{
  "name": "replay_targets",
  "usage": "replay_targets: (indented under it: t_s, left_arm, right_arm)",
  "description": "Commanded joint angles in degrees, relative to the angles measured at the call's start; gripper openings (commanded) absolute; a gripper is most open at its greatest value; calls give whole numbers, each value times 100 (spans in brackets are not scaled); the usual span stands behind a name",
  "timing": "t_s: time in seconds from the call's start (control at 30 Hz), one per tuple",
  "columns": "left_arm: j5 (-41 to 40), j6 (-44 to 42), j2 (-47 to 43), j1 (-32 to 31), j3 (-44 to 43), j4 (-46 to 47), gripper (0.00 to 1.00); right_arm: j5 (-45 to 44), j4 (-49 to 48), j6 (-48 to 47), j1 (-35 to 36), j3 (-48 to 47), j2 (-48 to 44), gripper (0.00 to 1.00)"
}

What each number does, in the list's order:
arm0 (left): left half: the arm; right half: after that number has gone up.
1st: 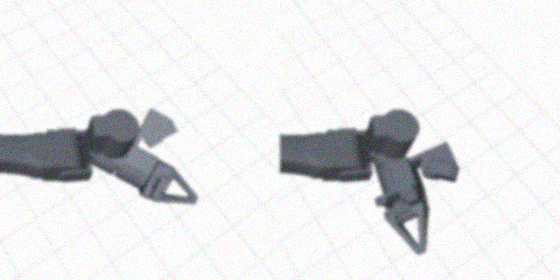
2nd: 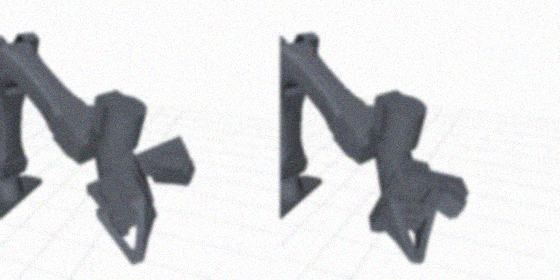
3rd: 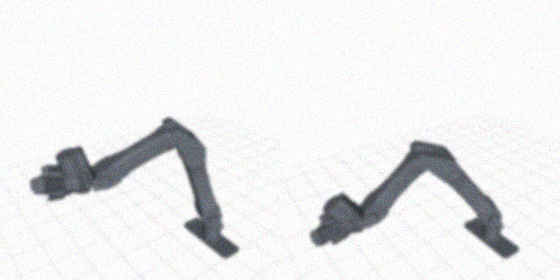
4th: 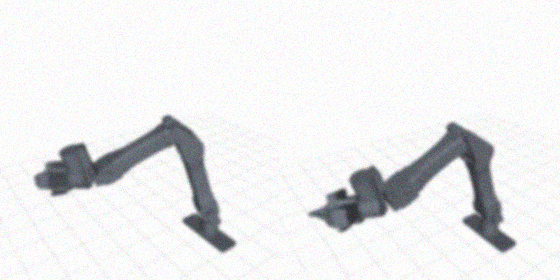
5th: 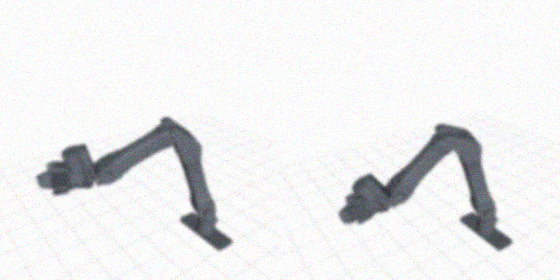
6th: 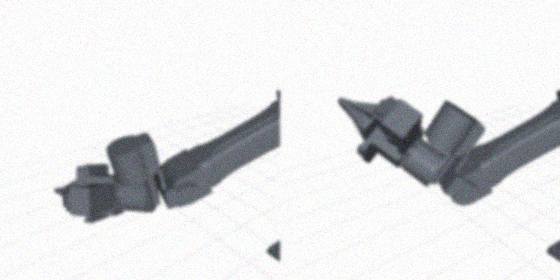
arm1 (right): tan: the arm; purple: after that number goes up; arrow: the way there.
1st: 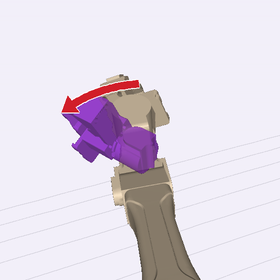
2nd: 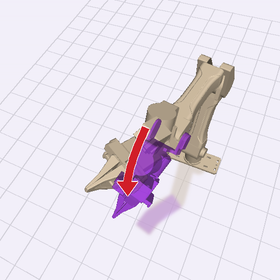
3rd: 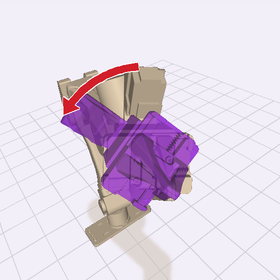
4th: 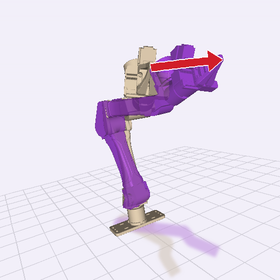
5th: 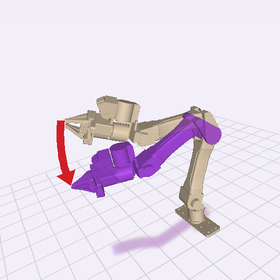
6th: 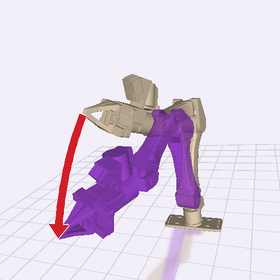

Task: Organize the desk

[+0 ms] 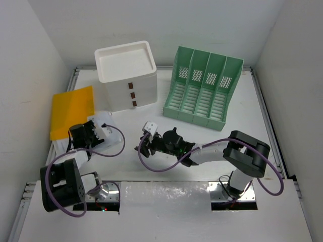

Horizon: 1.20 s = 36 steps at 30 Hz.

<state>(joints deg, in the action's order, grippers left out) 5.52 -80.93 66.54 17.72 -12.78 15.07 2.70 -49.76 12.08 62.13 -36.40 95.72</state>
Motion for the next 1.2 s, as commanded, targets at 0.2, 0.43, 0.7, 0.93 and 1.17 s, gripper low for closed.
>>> replay_targets:
  t_s: [0.2, 0.43, 0.7, 0.93, 1.17]
  left_arm:
    - [407, 543, -993, -31, -350, -1314, 65]
    - [-876, 920, -977, -751, 785, 1172, 47]
    - [-719, 1333, -493, -770, 785, 1929, 49]
    - [-289, 1272, -362, -813, 742, 2167, 46]
    - [-95, 1079, -133, -813, 671, 1989, 46]
  right_arm:
    - [143, 624, -381, 45, -473, -89, 55]
    - [-164, 1712, -680, 45, -973, -106, 55]
    - [-419, 2216, -531, 89, -1440, -106, 55]
    - [-604, 2277, -557, 168, -1615, -27, 55]
    - [-692, 2479, -706, 221, -1686, -62, 55]
